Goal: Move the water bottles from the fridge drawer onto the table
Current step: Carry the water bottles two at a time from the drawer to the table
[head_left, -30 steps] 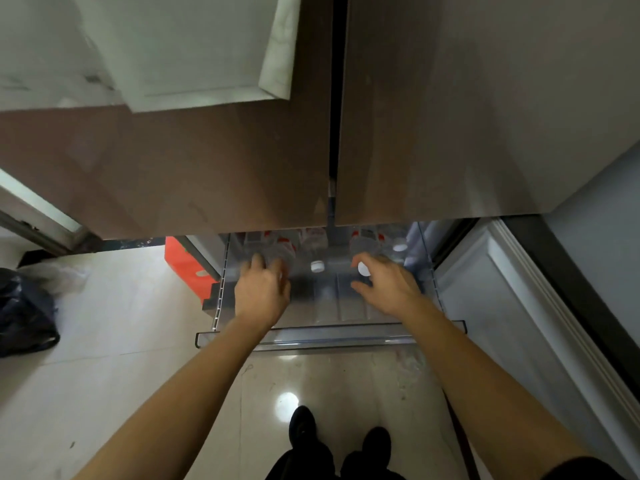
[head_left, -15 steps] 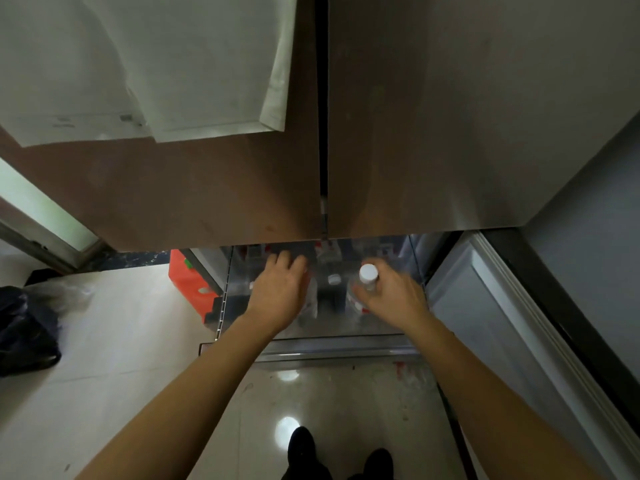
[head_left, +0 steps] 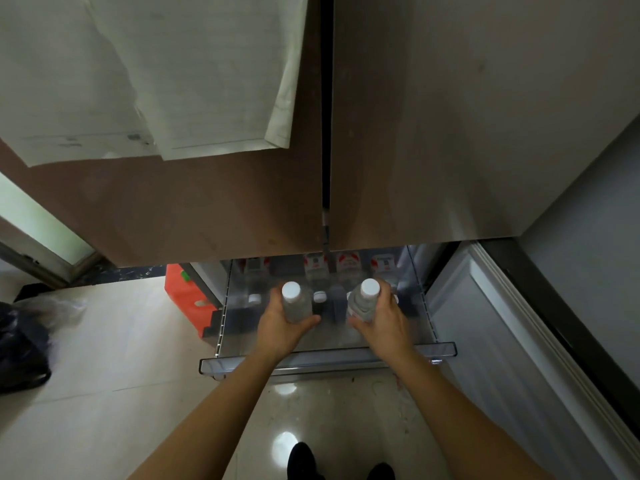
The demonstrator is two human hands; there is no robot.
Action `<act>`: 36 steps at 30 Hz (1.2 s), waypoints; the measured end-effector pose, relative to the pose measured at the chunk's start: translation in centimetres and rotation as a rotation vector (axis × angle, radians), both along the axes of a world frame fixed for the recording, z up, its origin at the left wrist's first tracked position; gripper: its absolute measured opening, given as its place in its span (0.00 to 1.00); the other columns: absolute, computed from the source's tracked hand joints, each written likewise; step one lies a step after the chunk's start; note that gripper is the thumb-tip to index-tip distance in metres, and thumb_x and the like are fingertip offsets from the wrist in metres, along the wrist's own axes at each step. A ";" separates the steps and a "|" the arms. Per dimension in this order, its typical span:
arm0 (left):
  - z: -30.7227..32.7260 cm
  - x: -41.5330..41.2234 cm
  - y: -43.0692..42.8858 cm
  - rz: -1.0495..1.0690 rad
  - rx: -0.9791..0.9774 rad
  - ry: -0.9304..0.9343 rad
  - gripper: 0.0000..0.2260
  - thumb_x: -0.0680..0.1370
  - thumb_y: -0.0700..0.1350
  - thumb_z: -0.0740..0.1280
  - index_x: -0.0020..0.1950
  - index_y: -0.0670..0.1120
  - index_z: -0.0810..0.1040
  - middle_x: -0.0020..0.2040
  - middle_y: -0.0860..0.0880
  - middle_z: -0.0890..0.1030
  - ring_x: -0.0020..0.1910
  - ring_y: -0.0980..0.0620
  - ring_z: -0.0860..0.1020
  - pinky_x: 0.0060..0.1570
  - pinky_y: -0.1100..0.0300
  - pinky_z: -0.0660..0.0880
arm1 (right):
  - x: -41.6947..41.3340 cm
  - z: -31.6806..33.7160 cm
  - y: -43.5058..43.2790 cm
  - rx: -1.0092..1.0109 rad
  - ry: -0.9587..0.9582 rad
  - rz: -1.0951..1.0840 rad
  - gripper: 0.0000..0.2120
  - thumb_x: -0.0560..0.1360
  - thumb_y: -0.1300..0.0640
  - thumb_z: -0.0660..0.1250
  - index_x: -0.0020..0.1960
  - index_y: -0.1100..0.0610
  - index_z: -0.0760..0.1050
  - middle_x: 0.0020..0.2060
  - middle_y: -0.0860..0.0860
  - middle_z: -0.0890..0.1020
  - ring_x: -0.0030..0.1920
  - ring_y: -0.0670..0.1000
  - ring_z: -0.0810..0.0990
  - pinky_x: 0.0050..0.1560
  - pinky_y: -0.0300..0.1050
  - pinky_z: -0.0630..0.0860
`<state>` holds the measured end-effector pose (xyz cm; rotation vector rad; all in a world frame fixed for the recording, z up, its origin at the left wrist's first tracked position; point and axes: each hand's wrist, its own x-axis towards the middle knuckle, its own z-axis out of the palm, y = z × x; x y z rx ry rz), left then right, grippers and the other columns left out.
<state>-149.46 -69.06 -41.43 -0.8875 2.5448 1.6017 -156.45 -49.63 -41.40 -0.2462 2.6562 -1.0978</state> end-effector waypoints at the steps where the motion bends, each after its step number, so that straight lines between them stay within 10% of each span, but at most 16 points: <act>1: 0.0 -0.1 0.2 0.003 -0.021 -0.007 0.36 0.68 0.48 0.80 0.70 0.50 0.63 0.62 0.49 0.76 0.63 0.46 0.74 0.59 0.53 0.74 | -0.1 0.1 0.0 -0.004 -0.004 -0.008 0.38 0.71 0.52 0.77 0.73 0.51 0.59 0.69 0.56 0.72 0.66 0.59 0.75 0.59 0.49 0.74; 13: 5.2 4.2 2.0 0.186 -0.036 0.357 0.34 0.70 0.50 0.78 0.65 0.60 0.58 0.55 0.69 0.72 0.55 0.60 0.76 0.59 0.56 0.74 | 2.1 4.1 1.8 -0.259 0.075 0.046 0.38 0.70 0.48 0.78 0.70 0.44 0.58 0.67 0.50 0.73 0.61 0.51 0.75 0.55 0.43 0.72; 23: 12.8 14.2 7.2 0.562 -0.220 0.680 0.28 0.72 0.48 0.75 0.69 0.54 0.68 0.62 0.51 0.77 0.61 0.52 0.77 0.61 0.49 0.77 | 7.2 9.7 -0.1 -0.560 0.273 0.464 0.37 0.75 0.41 0.70 0.72 0.25 0.50 0.72 0.40 0.64 0.67 0.35 0.66 0.61 0.28 0.64; 32: 16.4 31.2 7.1 0.976 -0.438 0.561 0.35 0.73 0.44 0.76 0.75 0.56 0.64 0.61 0.63 0.77 0.60 0.62 0.76 0.59 0.50 0.78 | 20.2 11.5 -6.3 -0.612 0.232 0.840 0.37 0.74 0.33 0.64 0.75 0.27 0.46 0.74 0.42 0.62 0.72 0.49 0.67 0.66 0.55 0.74; 36: 17.1 41.2 6.9 1.159 -0.503 0.538 0.36 0.74 0.47 0.74 0.77 0.60 0.61 0.68 0.57 0.73 0.65 0.56 0.73 0.64 0.46 0.75 | 29.1 12.2 -9.4 -0.651 0.226 1.031 0.37 0.77 0.39 0.66 0.76 0.29 0.46 0.64 0.27 0.61 0.64 0.28 0.63 0.60 0.25 0.63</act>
